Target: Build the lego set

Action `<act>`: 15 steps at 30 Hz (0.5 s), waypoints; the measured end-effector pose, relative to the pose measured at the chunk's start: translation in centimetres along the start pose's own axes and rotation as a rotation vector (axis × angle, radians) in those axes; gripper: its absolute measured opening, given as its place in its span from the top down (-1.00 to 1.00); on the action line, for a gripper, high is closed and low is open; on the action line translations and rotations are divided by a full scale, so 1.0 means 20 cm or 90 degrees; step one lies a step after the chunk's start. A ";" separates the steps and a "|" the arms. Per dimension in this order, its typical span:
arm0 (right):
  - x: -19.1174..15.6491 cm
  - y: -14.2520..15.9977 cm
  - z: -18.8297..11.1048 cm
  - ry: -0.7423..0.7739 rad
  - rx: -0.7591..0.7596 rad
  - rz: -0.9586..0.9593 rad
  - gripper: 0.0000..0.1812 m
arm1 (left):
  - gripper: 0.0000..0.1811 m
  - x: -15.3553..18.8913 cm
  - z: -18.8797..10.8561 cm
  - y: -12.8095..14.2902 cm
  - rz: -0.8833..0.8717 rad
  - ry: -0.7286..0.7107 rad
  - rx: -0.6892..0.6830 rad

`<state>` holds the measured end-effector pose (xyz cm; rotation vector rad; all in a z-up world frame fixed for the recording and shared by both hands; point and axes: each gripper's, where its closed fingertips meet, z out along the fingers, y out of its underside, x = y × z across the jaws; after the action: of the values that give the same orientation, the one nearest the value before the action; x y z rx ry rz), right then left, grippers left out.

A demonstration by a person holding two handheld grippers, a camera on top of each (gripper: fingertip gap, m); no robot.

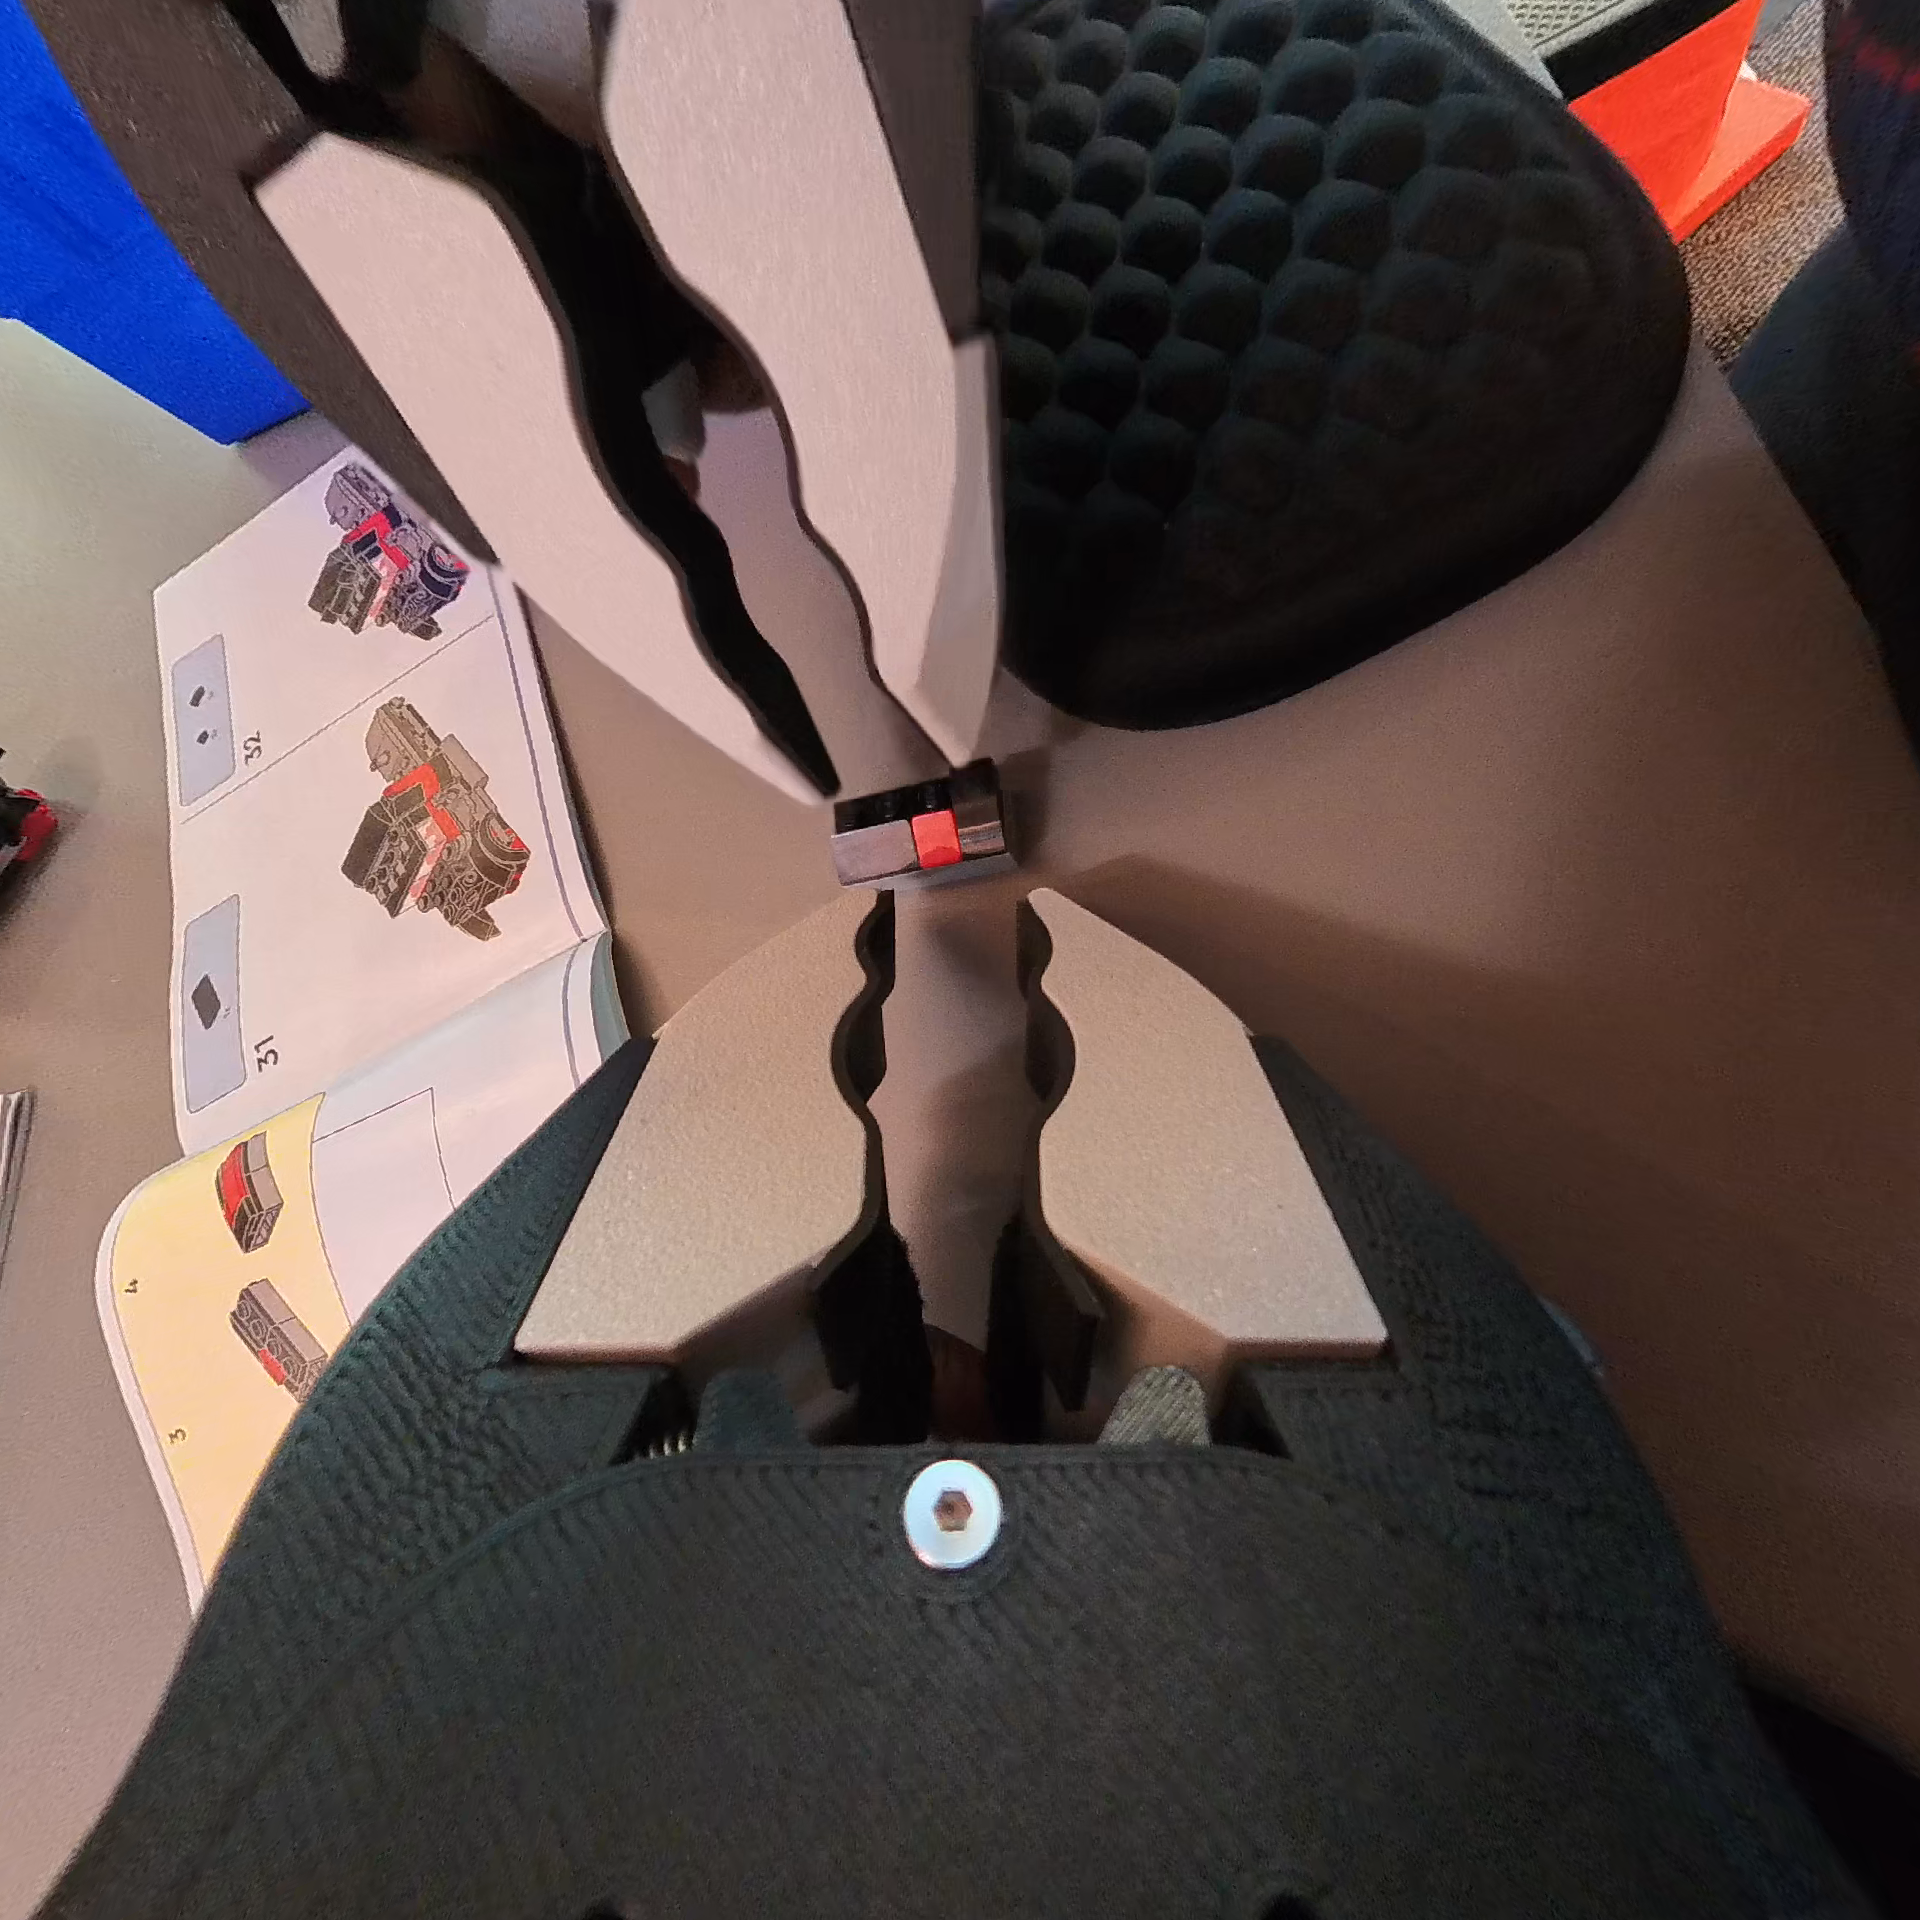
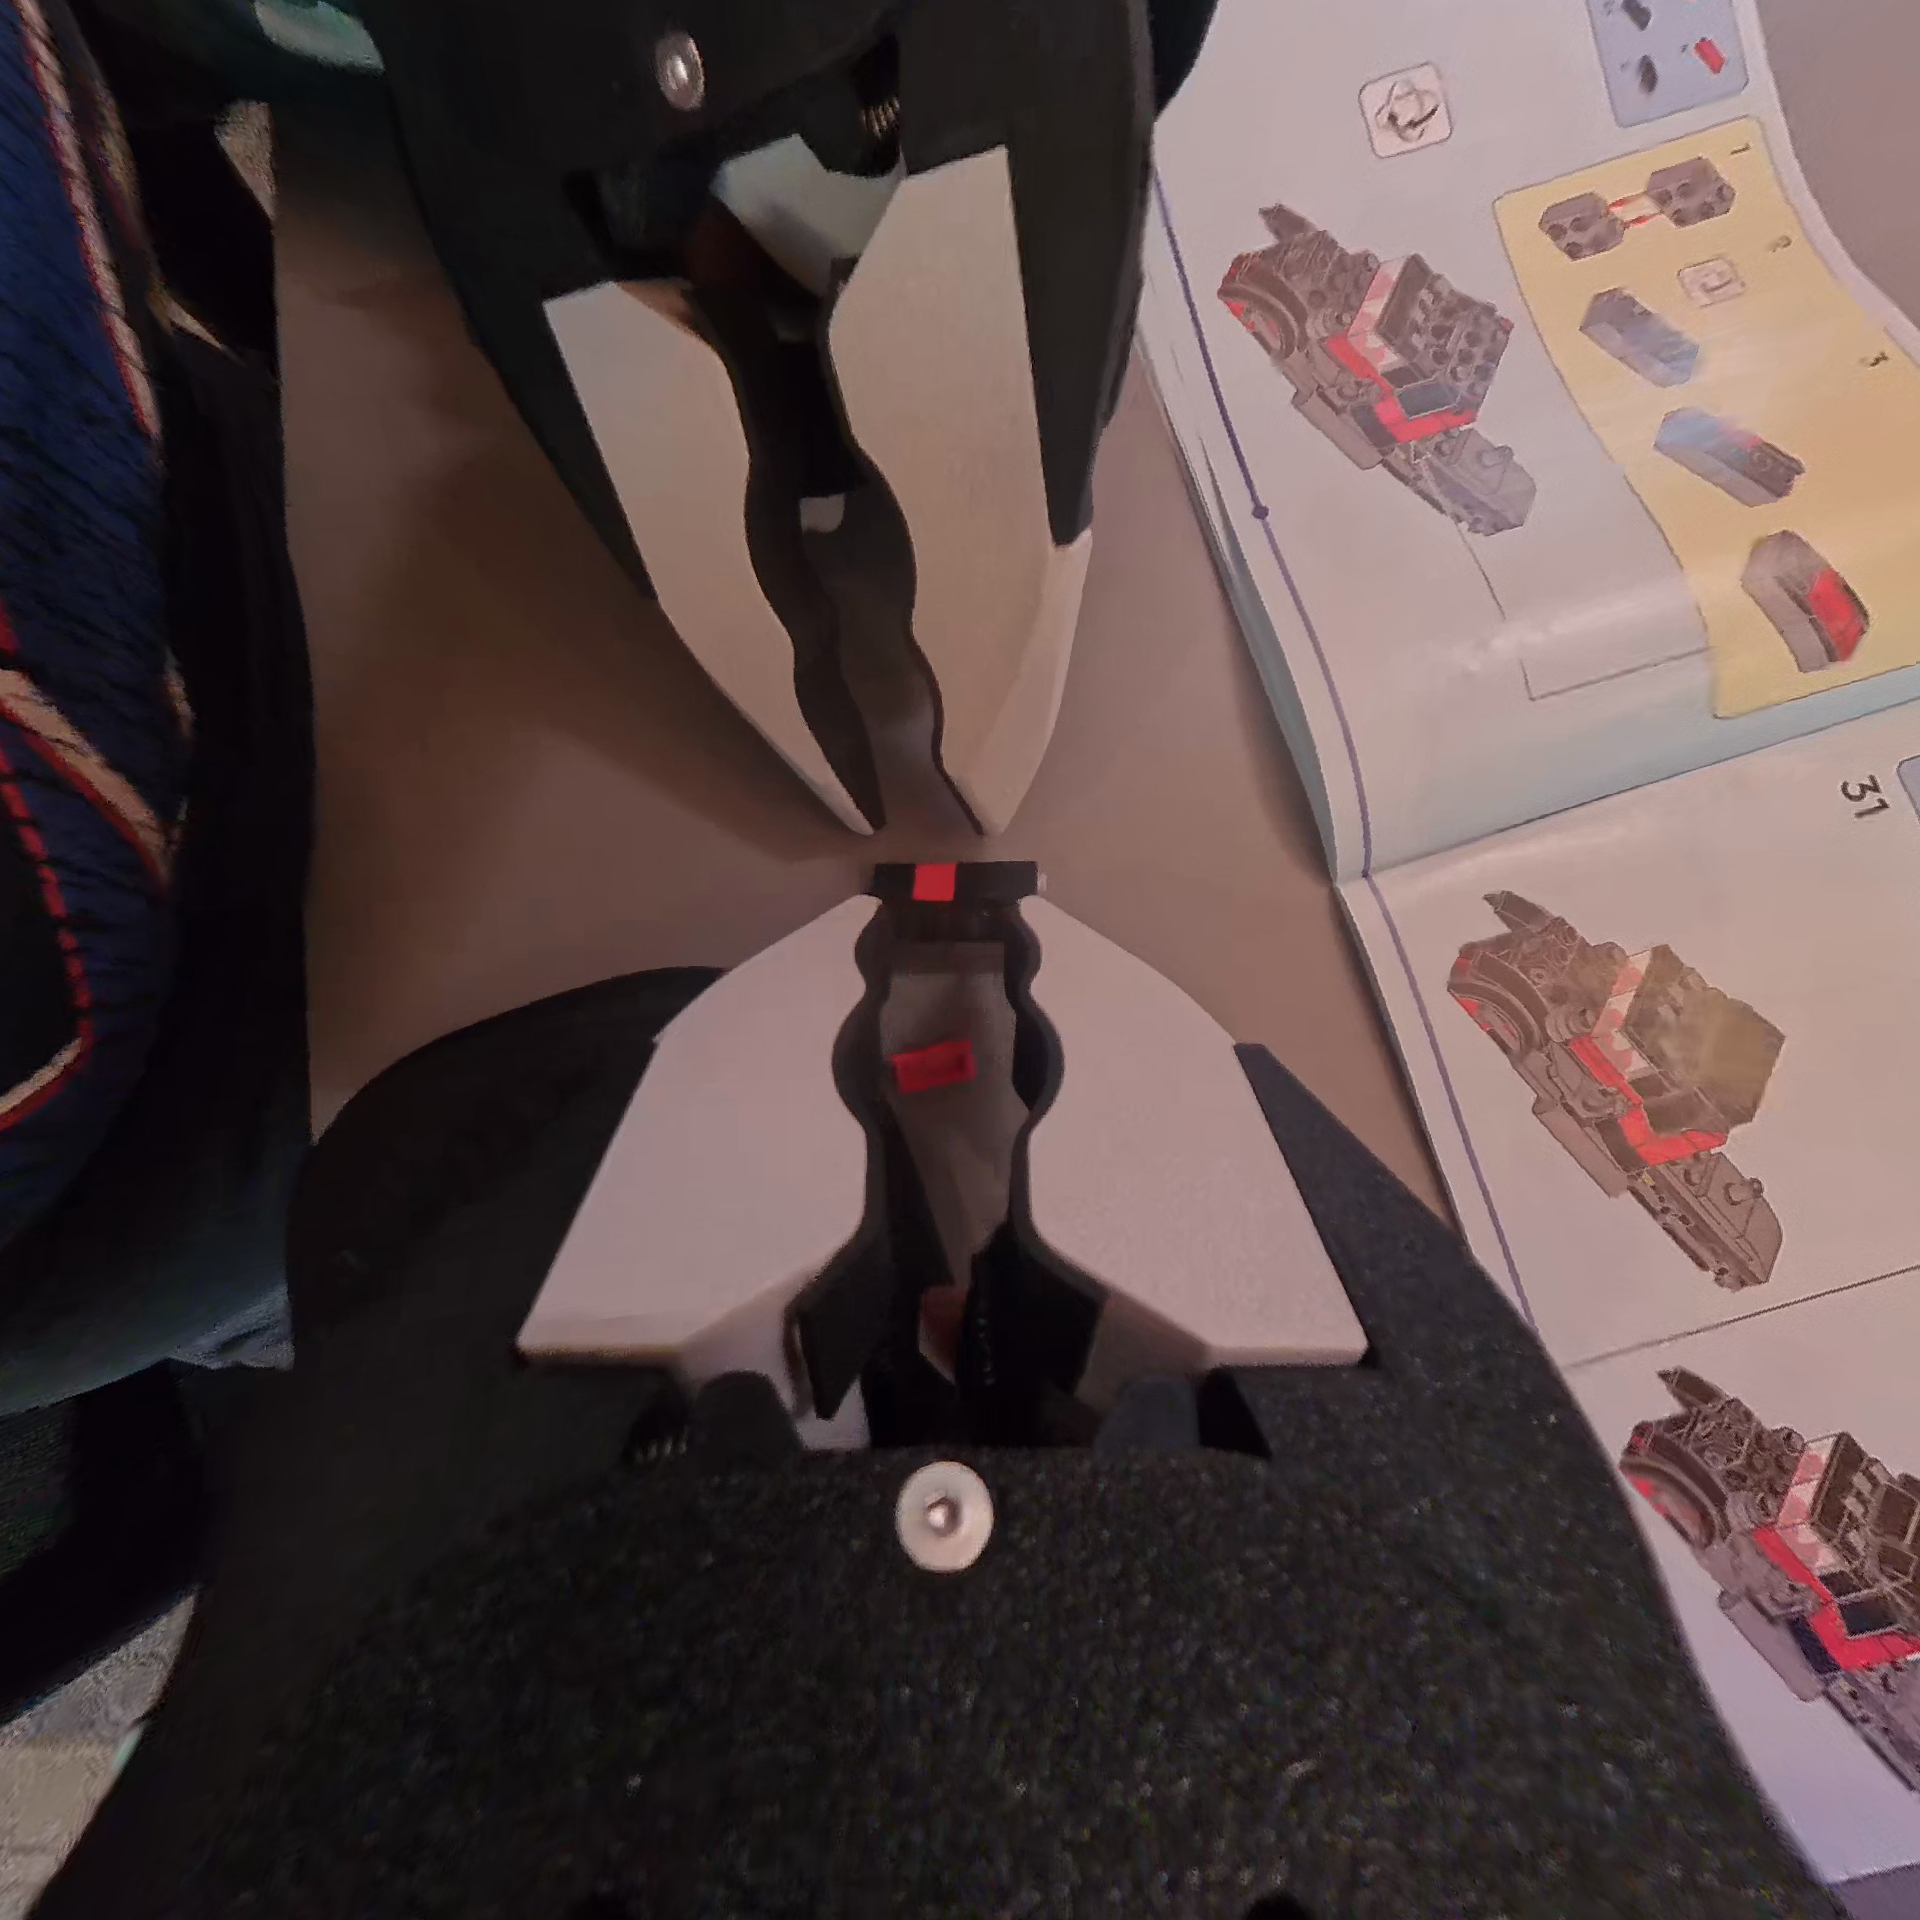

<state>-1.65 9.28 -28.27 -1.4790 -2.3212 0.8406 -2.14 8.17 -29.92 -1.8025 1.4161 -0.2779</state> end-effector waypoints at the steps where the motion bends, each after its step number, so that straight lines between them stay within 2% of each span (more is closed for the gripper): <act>1: 0.00 0.00 -0.03 -0.003 0.014 0.010 0.78 | 0.76 0.00 0.00 0.00 0.000 -0.001 0.000; 6: -0.01 0.17 -0.09 -0.023 -0.034 0.056 0.81 | 0.75 0.00 0.00 0.00 0.002 -0.003 0.001; 9: -0.02 0.18 -0.07 -0.001 -0.047 0.044 0.83 | 0.73 -0.01 0.00 0.00 0.000 -0.010 0.002; 12: 0.00 0.15 -0.08 0.022 -0.037 0.027 0.77 | 0.52 -0.05 0.00 -0.01 -0.020 -0.034 0.020; 15: -0.01 0.14 -0.08 0.027 -0.025 0.033 0.75 | 0.27 -0.09 -0.01 -0.06 -0.096 -0.023 0.070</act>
<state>1.41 10.46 -28.71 -1.5634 -2.2910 0.7738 -1.92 9.78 -28.41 -1.8178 1.2178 -0.3915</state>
